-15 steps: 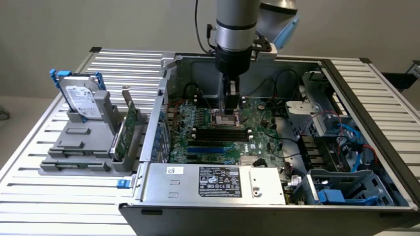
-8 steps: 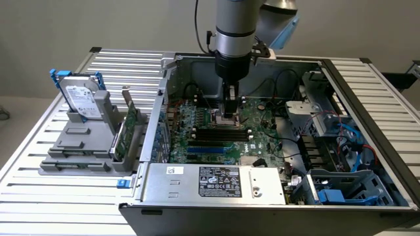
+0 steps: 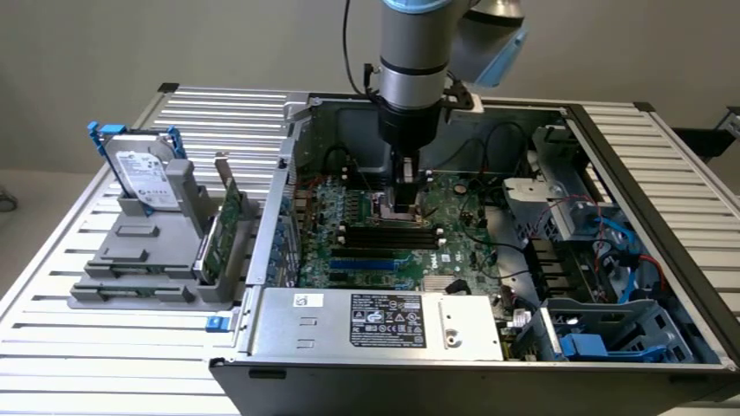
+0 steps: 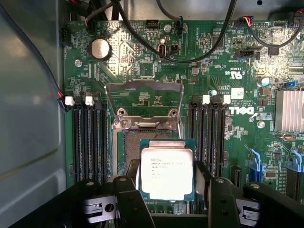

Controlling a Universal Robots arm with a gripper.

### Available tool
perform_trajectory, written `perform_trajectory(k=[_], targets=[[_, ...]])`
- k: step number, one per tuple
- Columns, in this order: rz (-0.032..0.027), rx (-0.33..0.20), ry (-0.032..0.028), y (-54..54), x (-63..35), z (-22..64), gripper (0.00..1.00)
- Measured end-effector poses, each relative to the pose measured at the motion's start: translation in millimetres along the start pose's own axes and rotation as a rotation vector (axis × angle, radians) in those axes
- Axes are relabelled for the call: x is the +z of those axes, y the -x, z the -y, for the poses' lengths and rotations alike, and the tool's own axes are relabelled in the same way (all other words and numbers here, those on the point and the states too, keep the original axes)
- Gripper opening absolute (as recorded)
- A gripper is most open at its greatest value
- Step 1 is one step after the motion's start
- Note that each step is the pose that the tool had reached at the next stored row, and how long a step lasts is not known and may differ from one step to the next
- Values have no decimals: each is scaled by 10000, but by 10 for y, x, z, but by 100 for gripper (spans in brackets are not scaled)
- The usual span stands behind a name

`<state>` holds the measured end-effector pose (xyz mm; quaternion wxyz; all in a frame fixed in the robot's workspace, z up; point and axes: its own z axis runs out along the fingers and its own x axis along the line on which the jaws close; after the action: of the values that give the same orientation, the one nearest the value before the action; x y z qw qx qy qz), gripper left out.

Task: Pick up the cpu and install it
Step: 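Place the cpu into insertion slot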

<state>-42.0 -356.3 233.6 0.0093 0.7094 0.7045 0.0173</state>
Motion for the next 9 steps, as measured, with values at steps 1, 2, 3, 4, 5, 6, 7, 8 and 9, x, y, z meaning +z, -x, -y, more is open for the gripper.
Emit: perform_trajectory(k=[1,2,3,4,5,6,7,8,9], targets=[[0,-1,-1,0,17,1,55],[-5,-1,-2,1,34,2,55],[-7,0,-1,0,51,7,55],[-9,-1,-1,-4,66,28,55],[-10,0,1,-4,79,41,55],[-8,0,0,-8,88,43,55],[-8,0,-1,-11,91,43,55],[-7,0,-1,-10,91,43,55],[-7,0,-1,-10,91,44,55]])
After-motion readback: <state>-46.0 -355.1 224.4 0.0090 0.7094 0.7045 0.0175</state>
